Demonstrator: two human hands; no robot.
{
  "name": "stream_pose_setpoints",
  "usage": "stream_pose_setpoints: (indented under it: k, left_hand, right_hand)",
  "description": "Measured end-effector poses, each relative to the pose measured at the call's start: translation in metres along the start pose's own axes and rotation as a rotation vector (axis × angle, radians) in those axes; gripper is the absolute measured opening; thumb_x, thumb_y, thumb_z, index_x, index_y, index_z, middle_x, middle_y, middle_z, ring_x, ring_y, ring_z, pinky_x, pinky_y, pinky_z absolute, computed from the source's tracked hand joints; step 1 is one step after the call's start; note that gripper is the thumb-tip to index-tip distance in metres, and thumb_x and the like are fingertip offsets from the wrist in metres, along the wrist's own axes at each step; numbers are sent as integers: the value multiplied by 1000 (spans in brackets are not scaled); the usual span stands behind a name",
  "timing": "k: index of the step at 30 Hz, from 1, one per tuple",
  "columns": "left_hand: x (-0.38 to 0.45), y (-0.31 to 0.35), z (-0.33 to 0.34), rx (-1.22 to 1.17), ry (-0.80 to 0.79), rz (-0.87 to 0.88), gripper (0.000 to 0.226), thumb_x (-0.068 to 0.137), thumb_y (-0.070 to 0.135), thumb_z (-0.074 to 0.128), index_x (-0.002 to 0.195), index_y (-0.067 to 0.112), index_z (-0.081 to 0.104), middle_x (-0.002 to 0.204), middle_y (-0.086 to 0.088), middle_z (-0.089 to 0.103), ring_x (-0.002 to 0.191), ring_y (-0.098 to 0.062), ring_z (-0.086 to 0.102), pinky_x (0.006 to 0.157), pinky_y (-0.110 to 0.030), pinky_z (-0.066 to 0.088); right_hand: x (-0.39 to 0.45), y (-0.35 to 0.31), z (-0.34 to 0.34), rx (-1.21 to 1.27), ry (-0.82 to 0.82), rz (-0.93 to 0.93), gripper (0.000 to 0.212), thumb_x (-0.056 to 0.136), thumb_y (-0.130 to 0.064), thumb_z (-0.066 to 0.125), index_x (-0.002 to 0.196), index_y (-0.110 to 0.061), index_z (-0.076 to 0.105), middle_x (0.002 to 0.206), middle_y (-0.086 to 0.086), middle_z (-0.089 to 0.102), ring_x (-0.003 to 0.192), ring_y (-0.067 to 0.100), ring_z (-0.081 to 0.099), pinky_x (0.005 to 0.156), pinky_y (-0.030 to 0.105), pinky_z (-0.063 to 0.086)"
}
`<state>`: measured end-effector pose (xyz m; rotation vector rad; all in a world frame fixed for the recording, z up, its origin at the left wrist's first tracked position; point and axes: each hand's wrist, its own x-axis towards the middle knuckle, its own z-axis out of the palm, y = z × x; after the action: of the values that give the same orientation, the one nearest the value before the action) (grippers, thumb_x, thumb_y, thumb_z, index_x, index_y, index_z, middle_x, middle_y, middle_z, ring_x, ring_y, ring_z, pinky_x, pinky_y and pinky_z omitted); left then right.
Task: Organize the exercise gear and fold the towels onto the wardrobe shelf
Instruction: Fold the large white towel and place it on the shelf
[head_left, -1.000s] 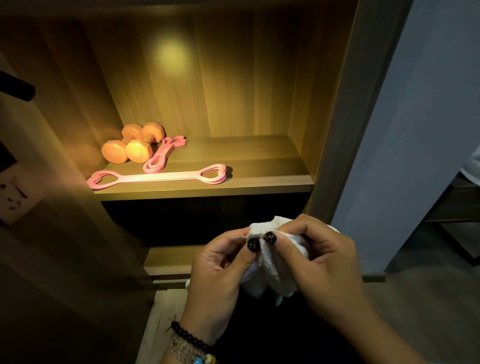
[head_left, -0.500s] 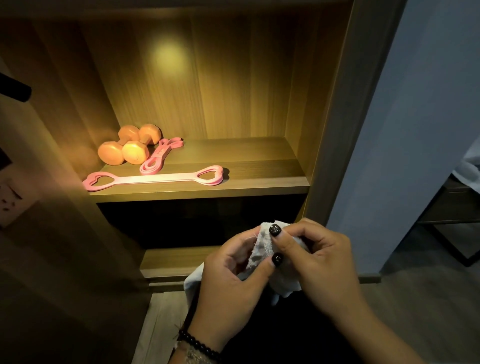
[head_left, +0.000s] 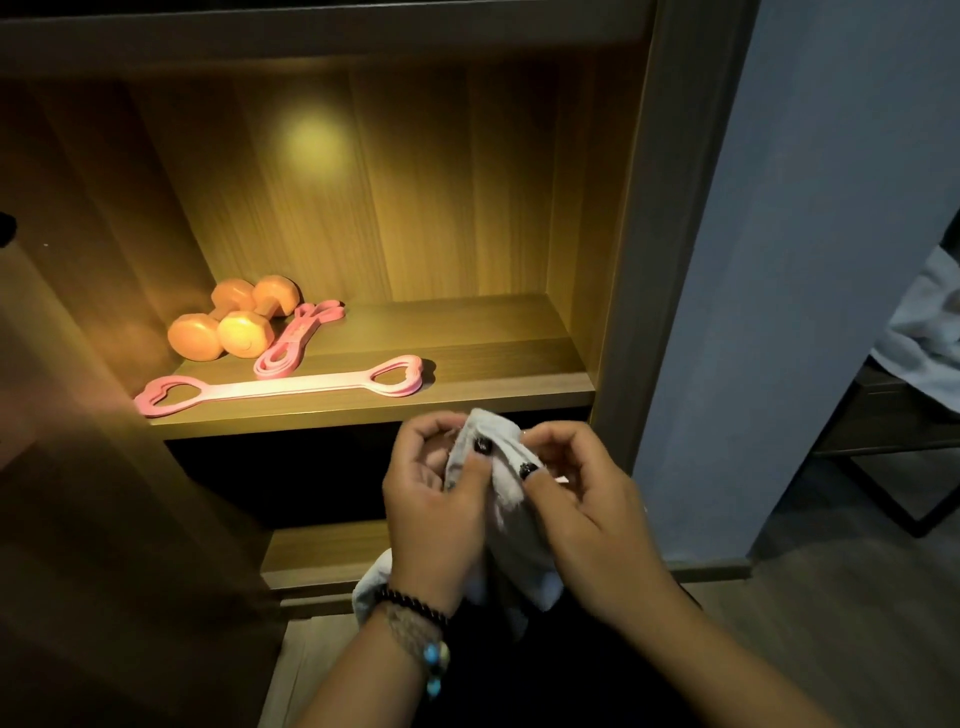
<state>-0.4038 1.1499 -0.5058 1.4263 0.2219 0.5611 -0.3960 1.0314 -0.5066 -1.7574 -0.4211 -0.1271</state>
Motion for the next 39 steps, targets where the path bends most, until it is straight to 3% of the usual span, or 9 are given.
stream_pose_setpoints:
  k: [9, 13, 14, 17, 21, 27, 31, 36, 39]
  left_hand:
    - [98, 49, 11, -193, -7, -116, 30, 87, -13, 51, 100, 14, 55, 81, -3, 73, 73, -18, 69, 74, -38, 56]
    - [123, 79, 16, -240, 4, -95, 31, 86, -15, 50, 98, 15, 54, 90, -8, 68, 78, -20, 67, 77, -37, 56]
    - [128, 86, 16, -231, 21, -85, 32, 87, -14, 51, 97, 15, 54, 89, -8, 66, 78, -21, 66, 77, -37, 55]
    - [144, 104, 12, -203, 98, -70, 32, 87, -12, 52, 97, 17, 55, 92, -6, 63, 78, -19, 63, 71, -33, 55]
    - [170, 114, -5, -221, 249, -109, 30, 84, -8, 56, 99, 19, 56, 100, -6, 60, 90, -21, 62, 73, -31, 53]
    - [189, 122, -15, -82, 286, -60, 27, 82, -1, 61, 83, 25, 60, 97, -2, 61, 101, -27, 60, 95, -44, 51]
    - [196, 146, -11, -1, 259, 103, 27, 86, -1, 60, 96, 24, 66, 102, -3, 65, 91, -18, 62, 82, -35, 55]
    - [196, 184, -4, 177, 166, 417, 22, 94, 2, 52, 105, 19, 61, 84, 8, 62, 74, -5, 59, 53, -13, 48]
    - [198, 199, -7, 327, 42, 506, 25, 94, 0, 51, 102, 22, 59, 84, 0, 64, 72, -11, 60, 53, -19, 49]
  right_hand:
    - [83, 44, -23, -340, -299, 6, 38, 74, -46, 49, 97, -18, 58, 93, -3, 62, 86, 13, 55, 76, 20, 41]
    - [106, 50, -42, -426, -501, 111, 2, 87, -28, 60, 86, -29, 62, 90, -7, 62, 87, 13, 57, 76, 22, 45]
    - [113, 46, -49, -491, -551, 106, 7, 87, -29, 62, 84, -33, 59, 87, -9, 61, 83, 10, 57, 70, 18, 46]
    - [143, 23, -69, -792, -624, 87, 19, 88, -41, 61, 102, -28, 62, 100, -2, 62, 86, 11, 59, 69, 16, 47]
    - [177, -28, -88, -1363, -553, -85, 36, 96, -42, 44, 111, -17, 64, 109, 3, 64, 94, 19, 60, 80, 31, 53]
    - [197, -83, -108, -1696, -453, -368, 39, 96, -48, 47, 121, -21, 61, 102, -2, 62, 87, 15, 59, 72, 23, 50]
    - [217, -133, -120, -1803, -318, -425, 45, 96, -53, 42, 120, -20, 61, 106, 2, 64, 86, 19, 61, 68, 27, 48]
    - [232, -195, -138, -1894, -100, -459, 37, 100, -44, 35, 114, -24, 62, 102, 3, 62, 94, 24, 63, 66, 30, 43]
    - [236, -219, -144, -1899, -20, -445, 48, 97, -58, 31, 107, -25, 65, 84, 0, 53, 77, 23, 57, 61, 28, 42]
